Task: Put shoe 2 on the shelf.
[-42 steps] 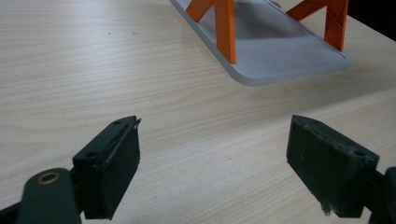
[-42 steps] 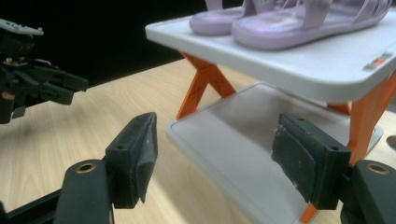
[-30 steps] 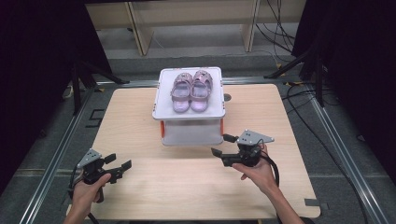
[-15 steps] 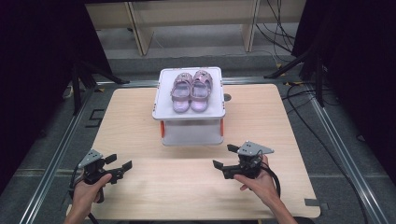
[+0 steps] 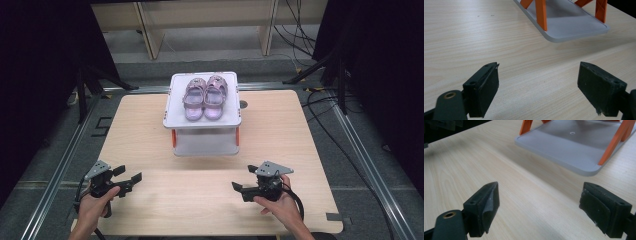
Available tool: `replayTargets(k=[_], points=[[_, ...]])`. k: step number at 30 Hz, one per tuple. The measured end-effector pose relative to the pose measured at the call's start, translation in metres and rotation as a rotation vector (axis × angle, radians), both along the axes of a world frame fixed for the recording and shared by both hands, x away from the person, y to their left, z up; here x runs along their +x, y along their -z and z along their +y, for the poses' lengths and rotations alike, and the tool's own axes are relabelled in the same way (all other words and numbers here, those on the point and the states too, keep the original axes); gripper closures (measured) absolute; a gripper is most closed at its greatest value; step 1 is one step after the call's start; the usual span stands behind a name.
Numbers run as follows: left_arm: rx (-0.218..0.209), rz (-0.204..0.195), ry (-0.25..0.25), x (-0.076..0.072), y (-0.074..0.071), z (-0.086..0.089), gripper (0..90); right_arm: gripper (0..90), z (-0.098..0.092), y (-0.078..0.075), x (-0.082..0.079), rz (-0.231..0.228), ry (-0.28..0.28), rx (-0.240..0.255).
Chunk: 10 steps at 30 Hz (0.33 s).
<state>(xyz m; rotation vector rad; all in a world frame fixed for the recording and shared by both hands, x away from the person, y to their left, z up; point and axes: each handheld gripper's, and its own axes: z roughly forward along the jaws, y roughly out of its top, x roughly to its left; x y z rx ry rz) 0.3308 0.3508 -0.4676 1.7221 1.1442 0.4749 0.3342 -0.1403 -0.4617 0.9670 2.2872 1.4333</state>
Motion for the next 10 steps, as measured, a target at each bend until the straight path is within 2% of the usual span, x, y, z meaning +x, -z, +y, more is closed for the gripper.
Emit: replayTargets(k=[1,2,3,4,5,6,8,9,10], points=[[-0.002,0.000,-0.001,0.0000,0.0001,-0.0003,16.6,16.3,-0.0004,-0.0001,-0.0011,0.022,0.001,-0.001],[0.000,0.003,-0.002,-0.0002,0.0001,-0.0002,16.6,16.3,-0.0011,0.0001,-0.0007,0.016,-0.005,0.001],[-0.002,0.003,-0.002,-0.0002,0.0003,-0.0004,16.6,16.2,-0.0017,-0.0006,-0.0019,0.030,0.000,-0.001],[-0.002,0.004,-0.001,-0.0001,0.0004,-0.0006,16.6,16.3,-0.0020,0.0002,0.0004,0.008,-0.010,0.003],[-0.004,0.004,-0.003,-0.0002,0.0005,-0.0008,16.6,16.2,-0.0034,-0.0005,0.0004,0.004,0.004,-0.010],[-0.004,0.004,-0.002,-0.0002,0.0005,-0.0009,16.7,16.2,-0.0029,0.0007,0.0017,-0.013,0.003,0.003],[-0.017,0.008,-0.013,-0.0009,0.0009,-0.0017,16.6,16.3,-0.0035,-0.0007,0.0000,0.036,0.010,0.010],[-0.019,0.006,-0.013,-0.0008,0.0010,-0.0018,16.7,16.2,-0.0052,-0.0008,0.0018,-0.001,0.003,-0.007],[-0.019,0.006,-0.013,-0.0008,0.0010,-0.0018,16.7,16.2,-0.0055,-0.0007,0.0021,-0.006,0.008,-0.002]])
